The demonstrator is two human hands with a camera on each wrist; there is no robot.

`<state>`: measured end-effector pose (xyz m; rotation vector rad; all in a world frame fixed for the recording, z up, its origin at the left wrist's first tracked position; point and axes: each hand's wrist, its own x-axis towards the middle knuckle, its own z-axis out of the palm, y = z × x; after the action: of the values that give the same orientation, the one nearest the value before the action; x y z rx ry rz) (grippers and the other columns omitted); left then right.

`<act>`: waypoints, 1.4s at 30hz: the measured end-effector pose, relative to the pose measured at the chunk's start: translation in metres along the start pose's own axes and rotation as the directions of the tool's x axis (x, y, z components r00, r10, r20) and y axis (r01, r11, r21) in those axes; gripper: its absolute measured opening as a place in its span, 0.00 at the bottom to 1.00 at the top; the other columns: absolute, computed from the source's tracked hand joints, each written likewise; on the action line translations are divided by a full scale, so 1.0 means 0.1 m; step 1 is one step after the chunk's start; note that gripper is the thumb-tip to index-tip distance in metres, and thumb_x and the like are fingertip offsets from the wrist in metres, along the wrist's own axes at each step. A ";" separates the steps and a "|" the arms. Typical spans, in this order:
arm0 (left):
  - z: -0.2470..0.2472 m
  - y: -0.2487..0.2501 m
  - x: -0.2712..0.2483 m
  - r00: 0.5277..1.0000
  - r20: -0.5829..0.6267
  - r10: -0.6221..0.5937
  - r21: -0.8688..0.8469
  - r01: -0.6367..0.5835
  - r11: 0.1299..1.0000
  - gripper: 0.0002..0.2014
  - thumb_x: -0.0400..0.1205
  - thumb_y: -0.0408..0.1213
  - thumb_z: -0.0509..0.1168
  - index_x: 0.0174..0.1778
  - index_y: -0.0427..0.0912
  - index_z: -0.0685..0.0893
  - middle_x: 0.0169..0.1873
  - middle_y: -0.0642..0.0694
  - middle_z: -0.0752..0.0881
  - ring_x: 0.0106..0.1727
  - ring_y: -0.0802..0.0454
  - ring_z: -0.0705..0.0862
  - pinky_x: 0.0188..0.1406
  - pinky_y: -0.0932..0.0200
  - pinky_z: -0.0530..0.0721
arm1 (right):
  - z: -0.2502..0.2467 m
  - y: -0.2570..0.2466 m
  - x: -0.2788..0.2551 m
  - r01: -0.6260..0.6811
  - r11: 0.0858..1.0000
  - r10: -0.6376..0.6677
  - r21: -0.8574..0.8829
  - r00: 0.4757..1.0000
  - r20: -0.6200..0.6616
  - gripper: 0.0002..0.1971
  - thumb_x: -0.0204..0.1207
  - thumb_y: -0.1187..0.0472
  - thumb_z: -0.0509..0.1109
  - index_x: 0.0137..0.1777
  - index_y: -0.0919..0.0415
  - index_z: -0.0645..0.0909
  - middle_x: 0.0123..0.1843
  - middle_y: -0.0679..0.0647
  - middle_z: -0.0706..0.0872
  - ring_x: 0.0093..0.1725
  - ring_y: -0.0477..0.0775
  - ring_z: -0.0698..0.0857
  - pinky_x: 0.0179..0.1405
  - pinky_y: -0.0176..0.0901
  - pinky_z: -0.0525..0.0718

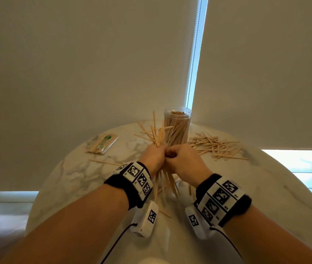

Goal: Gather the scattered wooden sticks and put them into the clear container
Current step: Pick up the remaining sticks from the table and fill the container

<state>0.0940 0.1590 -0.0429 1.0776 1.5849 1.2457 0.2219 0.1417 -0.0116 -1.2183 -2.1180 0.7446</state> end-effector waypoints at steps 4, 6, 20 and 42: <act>-0.07 0.07 0.00 0.996 -0.069 0.056 -0.021 -0.057 0.998 0.22 0.86 0.57 0.55 0.46 0.43 0.84 0.40 0.41 0.89 0.45 0.37 0.88 0.60 0.35 0.86 | 0.00 0.03 0.03 -0.017 0.998 0.018 0.060 1.000 -0.005 0.08 0.75 0.61 0.78 0.49 0.54 0.82 0.38 0.51 0.92 0.36 0.44 0.91 0.39 0.39 0.91; -0.12 0.10 0.03 0.994 -0.084 0.074 -0.061 -0.079 0.995 0.21 0.90 0.54 0.54 0.42 0.42 0.80 0.31 0.46 0.84 0.38 0.42 0.86 0.54 0.38 0.87 | -0.04 0.06 0.05 -0.026 0.998 0.026 0.064 1.000 -0.007 0.11 0.75 0.63 0.78 0.49 0.55 0.78 0.37 0.52 0.91 0.36 0.45 0.92 0.42 0.46 0.92; 0.00 0.32 -0.08 0.935 0.216 0.280 -0.345 -0.195 0.918 0.19 0.85 0.60 0.61 0.40 0.47 0.75 0.24 0.54 0.68 0.21 0.58 0.63 0.16 0.65 0.65 | -0.53 -0.10 0.66 0.236 0.945 -0.266 -0.227 0.958 -0.111 0.23 0.87 0.63 0.58 0.80 0.49 0.71 0.70 0.50 0.82 0.69 0.53 0.80 0.69 0.53 0.81; -0.14 0.28 0.25 0.973 -0.163 0.163 -0.655 -0.230 0.720 0.15 0.89 0.52 0.59 0.50 0.42 0.78 0.27 0.49 0.77 0.22 0.57 0.70 0.20 0.63 0.71 | 0.02 0.07 0.40 0.021 0.962 0.060 -0.272 0.956 0.286 0.19 0.77 0.40 0.73 0.57 0.53 0.80 0.48 0.45 0.86 0.43 0.42 0.84 0.38 0.36 0.80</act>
<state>0.0773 0.1835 -0.0154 0.7201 0.9374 1.8484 0.2082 0.1800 -0.0096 -1.3403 -2.5231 0.6927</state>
